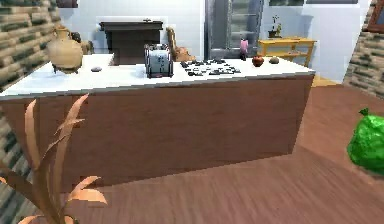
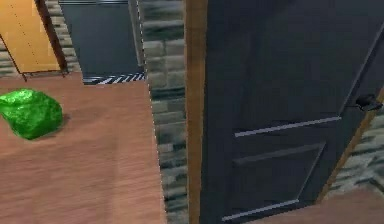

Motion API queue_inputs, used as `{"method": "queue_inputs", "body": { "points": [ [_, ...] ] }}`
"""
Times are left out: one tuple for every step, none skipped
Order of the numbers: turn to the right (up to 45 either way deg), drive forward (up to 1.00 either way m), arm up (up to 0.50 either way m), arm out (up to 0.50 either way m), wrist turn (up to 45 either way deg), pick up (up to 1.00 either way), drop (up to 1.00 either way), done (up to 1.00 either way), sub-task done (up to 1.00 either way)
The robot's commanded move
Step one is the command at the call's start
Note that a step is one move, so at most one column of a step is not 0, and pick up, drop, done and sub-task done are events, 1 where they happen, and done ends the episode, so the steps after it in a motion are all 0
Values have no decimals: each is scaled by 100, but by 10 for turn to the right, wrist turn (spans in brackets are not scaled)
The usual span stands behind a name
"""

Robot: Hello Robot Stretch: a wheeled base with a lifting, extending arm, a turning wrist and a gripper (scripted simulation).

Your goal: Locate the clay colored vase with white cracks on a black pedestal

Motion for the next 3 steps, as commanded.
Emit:
{"method": "queue_inputs", "body": {
  "points": [
    [0, 100, 0, 0, 0, 0, 0, 0, 0],
    [-210, 0, 0, 0, 0, 0, 0, 0, 0],
    [0, 10, 0, 0, 0, 0, 0, 0, 0]
  ]
}}
